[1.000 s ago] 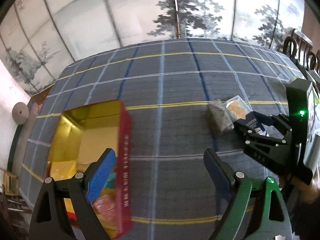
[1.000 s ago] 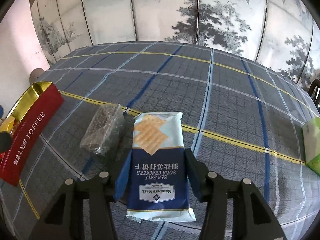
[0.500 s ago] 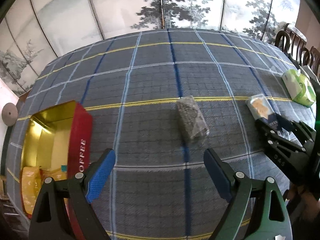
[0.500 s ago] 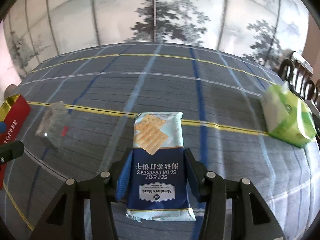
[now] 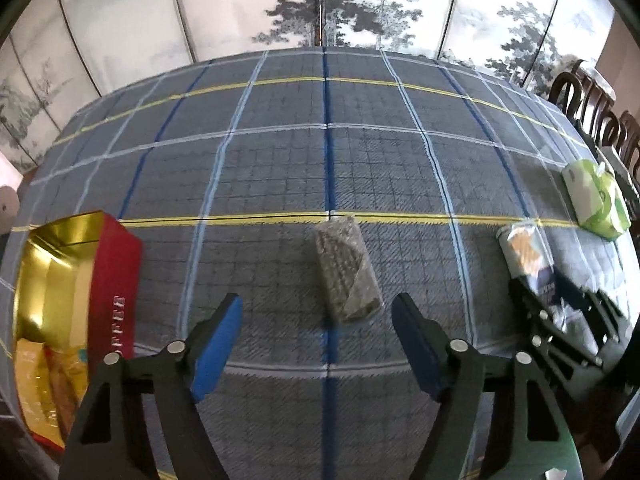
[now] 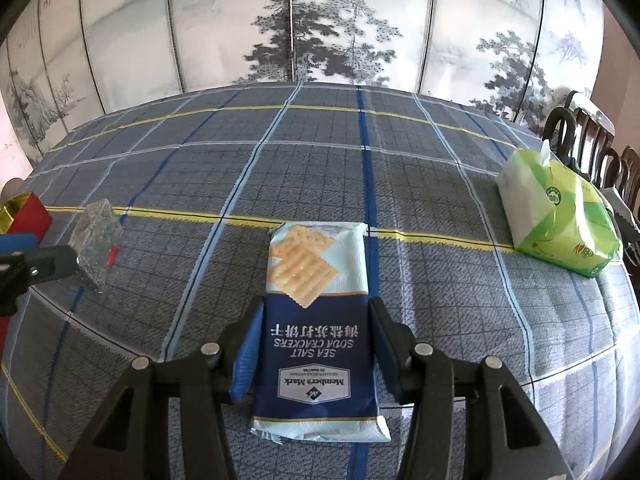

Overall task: Organize snacks
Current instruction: 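Lower the left tool onto the grey textured bar packet and grasp it, then carry the grey bar packet into the gold tin with the left tool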

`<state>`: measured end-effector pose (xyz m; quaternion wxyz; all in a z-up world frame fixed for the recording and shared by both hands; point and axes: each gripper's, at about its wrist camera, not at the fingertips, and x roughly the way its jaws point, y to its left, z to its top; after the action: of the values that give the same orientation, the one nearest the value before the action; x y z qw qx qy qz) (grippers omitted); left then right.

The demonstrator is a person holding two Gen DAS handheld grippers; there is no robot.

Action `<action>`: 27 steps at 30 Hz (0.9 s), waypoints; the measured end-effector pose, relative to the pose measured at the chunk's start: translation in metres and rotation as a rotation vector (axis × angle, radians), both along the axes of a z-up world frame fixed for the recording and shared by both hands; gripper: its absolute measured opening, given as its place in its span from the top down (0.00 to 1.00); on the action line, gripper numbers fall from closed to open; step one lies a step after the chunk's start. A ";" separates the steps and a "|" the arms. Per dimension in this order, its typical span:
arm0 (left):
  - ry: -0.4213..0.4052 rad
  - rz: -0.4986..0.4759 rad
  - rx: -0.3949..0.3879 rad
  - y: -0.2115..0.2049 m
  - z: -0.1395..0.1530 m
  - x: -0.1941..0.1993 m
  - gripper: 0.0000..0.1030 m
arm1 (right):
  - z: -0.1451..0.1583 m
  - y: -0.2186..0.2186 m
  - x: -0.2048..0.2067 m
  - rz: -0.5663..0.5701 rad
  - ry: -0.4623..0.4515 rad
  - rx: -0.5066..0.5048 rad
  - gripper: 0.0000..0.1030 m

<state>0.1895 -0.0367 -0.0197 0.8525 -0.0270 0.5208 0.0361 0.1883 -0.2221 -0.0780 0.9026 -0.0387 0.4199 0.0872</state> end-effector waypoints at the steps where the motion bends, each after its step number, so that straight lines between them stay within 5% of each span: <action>1: 0.003 0.005 -0.001 -0.001 -0.002 0.003 0.32 | 0.000 0.000 0.000 0.001 0.000 0.000 0.49; 8: 0.034 -0.005 -0.018 -0.005 -0.014 0.015 0.62 | 0.000 0.000 0.000 0.000 0.000 -0.001 0.49; 15: 0.054 -0.024 -0.021 -0.005 -0.022 0.017 0.76 | 0.000 0.000 0.000 0.000 0.000 -0.001 0.49; 27: 0.046 -0.036 0.018 -0.001 -0.021 0.006 0.77 | 0.000 0.000 0.001 0.000 0.000 -0.002 0.49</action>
<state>0.1958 -0.0377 -0.0407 0.8409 -0.0090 0.5404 0.0259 0.1888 -0.2224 -0.0782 0.9025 -0.0395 0.4200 0.0868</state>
